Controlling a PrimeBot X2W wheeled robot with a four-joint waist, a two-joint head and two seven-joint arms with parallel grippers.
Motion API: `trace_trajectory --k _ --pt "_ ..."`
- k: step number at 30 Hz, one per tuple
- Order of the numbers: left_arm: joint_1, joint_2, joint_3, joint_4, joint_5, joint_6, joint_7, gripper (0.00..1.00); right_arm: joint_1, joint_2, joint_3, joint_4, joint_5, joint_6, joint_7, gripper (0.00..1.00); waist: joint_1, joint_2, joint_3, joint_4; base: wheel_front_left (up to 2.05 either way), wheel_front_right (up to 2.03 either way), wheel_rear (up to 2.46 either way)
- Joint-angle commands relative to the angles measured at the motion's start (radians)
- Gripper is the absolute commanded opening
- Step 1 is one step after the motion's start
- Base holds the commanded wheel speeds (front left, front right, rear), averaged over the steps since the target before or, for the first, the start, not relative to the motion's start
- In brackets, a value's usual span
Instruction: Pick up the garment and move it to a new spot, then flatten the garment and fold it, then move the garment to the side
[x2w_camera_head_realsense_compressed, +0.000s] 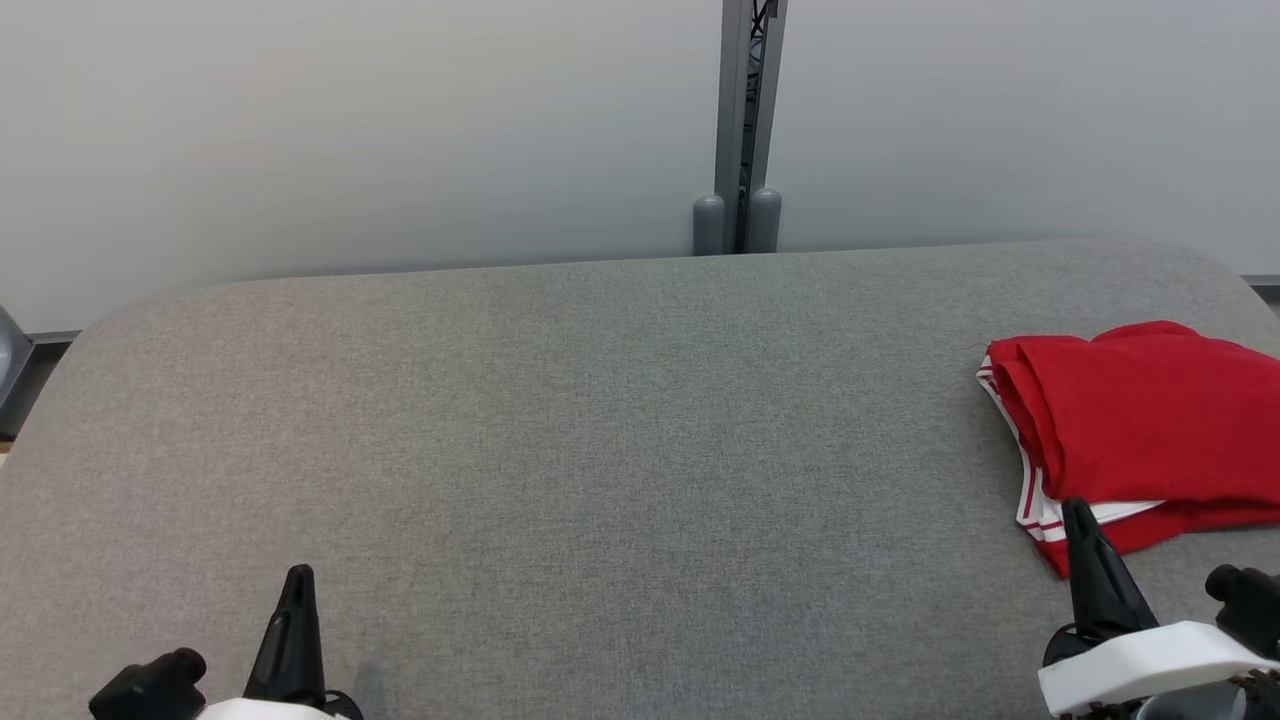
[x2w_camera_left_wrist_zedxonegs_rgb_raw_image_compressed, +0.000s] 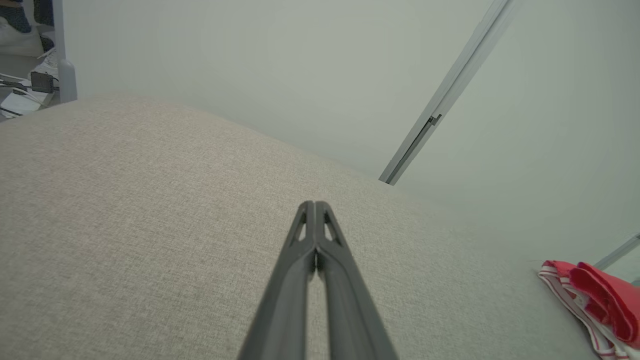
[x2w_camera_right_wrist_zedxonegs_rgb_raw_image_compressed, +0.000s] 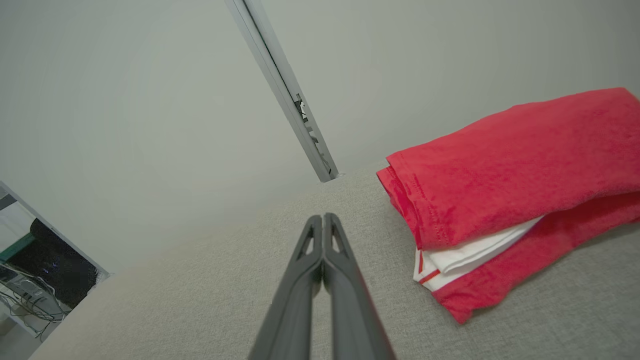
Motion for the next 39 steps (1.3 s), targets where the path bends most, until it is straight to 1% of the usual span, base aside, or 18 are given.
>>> trace_trajectory --k 1,16,17,39 --pt "-0.039 0.007 0.007 -0.015 -0.046 -0.007 0.009 0.00 -0.030 -0.005 -0.011 -0.013 0.044 0.000 0.011 0.00 0.0000 0.0000 0.000 0.000 0.00 0.00 0.00" --pt "-0.074 0.009 0.020 -0.010 -0.272 -0.014 0.067 0.00 -0.044 0.007 -0.042 -0.012 0.257 0.000 0.071 0.00 0.0000 0.0000 0.005 0.001 0.00 0.00 0.00" --pt "-0.074 0.009 0.020 -0.010 -0.272 -0.014 0.067 0.00 -0.044 0.007 -0.042 -0.012 0.257 0.000 0.071 0.00 0.0000 0.0000 0.005 0.001 0.00 0.00 0.00" --pt "-0.115 0.011 0.036 -0.002 -0.546 -0.023 0.138 0.00 -0.059 0.021 -0.081 -0.009 0.513 0.000 0.143 0.00 0.0000 0.0000 0.011 0.003 0.00 0.00 0.00"
